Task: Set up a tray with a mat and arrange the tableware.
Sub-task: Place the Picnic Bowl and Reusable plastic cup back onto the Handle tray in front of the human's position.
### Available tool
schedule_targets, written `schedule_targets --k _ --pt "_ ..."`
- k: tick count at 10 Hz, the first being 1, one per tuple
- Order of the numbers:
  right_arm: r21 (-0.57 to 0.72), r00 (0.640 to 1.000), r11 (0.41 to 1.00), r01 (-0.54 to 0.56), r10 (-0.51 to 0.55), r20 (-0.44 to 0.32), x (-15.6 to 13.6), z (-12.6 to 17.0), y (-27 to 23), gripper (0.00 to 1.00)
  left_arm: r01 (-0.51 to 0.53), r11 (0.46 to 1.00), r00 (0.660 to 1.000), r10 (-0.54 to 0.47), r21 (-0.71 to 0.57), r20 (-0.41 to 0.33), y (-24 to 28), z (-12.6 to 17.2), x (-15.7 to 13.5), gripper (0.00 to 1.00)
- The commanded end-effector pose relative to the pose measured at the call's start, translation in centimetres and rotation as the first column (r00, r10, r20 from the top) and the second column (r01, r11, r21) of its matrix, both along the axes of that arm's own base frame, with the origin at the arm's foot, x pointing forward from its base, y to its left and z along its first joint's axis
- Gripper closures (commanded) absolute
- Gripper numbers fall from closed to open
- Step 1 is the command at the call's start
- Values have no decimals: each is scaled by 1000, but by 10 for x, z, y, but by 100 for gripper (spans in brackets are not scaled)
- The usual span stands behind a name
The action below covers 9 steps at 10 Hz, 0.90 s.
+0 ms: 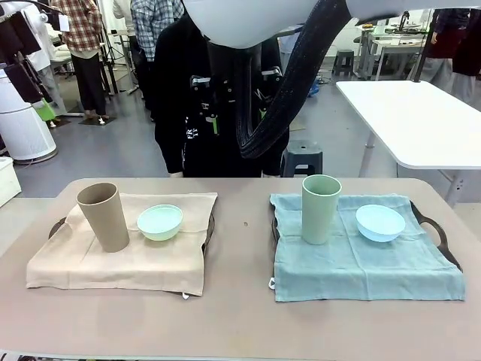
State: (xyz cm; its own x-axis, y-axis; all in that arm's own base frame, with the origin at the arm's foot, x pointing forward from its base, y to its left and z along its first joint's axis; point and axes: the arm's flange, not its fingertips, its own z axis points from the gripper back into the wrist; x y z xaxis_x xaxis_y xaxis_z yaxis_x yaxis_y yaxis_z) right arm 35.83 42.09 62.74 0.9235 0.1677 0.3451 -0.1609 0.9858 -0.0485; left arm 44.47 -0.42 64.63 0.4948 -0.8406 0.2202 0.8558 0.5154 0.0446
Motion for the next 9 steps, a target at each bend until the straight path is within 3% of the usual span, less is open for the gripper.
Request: schedule_targets --k 1,2,3,4,5,6,7,8,9 --pt "0 1000 1000 0 0 0 0 0 0 15 0 1000 1000 0 0 0 0 0 0 0" --pt "54 989 988 148 -146 -34 5 -13 -24 15 -257 966 963 256 -4 -80 -11 -13 -10 0" --pt "25 965 969 246 -242 -96 5 -31 -46 15 -455 890 881 456 41 -126 -15 -32 -19 0" --pt "-78 903 911 404 -411 -124 5 -41 -68 15 -585 803 796 595 117 -109 -21 -47 -30 0" --pt "12 991 992 126 -125 -41 11 -12 -20 15 -641 755 756 652 136 -60 -33 -56 -42 0" --pt "12 991 992 126 -125 -41 11 -12 -20 15 -383 922 917 386 48 -96 -5 -33 -11 0" --pt "12 991 992 126 -125 -41 11 -12 -20 15 -383 922 917 386 48 -96 -5 -33 -11 0" --pt "-19 973 976 218 -219 -66 14 -21 -38 15 -383 922 917 386 48 -96 -5 -33 -11 0" --pt "289 975 955 65 0 -221 28 -17 -62 15 -485 871 868 490 76 -84 -15 -45 -21 0"
